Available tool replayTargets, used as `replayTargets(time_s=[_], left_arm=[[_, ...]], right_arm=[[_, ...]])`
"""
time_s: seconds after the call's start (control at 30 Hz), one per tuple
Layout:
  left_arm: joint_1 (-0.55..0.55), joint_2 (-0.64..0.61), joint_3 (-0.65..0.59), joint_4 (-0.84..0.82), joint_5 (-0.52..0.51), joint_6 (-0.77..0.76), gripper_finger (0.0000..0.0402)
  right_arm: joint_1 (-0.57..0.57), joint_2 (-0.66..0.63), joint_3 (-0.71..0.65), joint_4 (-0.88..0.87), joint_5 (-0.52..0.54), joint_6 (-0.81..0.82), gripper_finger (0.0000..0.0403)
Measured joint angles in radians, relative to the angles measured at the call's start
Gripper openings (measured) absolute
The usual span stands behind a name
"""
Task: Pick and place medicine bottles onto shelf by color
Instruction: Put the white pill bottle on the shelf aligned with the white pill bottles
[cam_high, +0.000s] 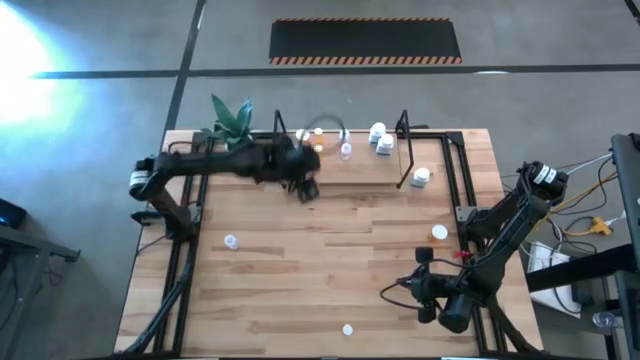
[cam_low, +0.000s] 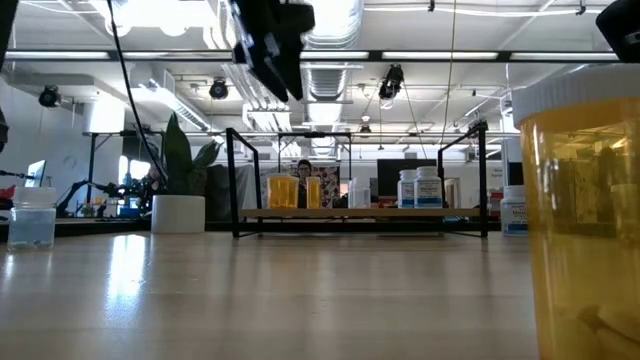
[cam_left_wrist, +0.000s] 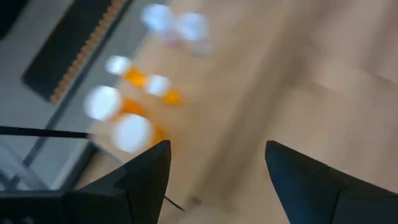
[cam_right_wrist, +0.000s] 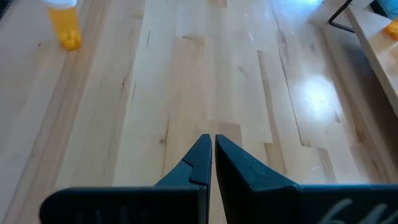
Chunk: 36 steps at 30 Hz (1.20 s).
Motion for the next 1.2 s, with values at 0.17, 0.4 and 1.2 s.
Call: replayTargets(time_s=[0.17, 0.4, 1.2], left_arm=[[-0.255, -0.012, -0.073, 0.026, -0.071, -0.134, 0.0245], [-0.588, 0.024, -0.249, 0.356, -0.274, -0.295, 0.0245], [-0.765, 0.048, -0.442, 0.748, -0.305, -0.287, 0.0244]], right_arm=[[-0.001, -0.02, 0.01, -0.137, -0.028, 0.013, 0.0012], [-0.053, -0.054, 0.174, -0.659, -0.035, 0.26, 0.0013], [-1.082, -0.183, 0.206, -0.828, -0.406, -0.573, 0.0125]])
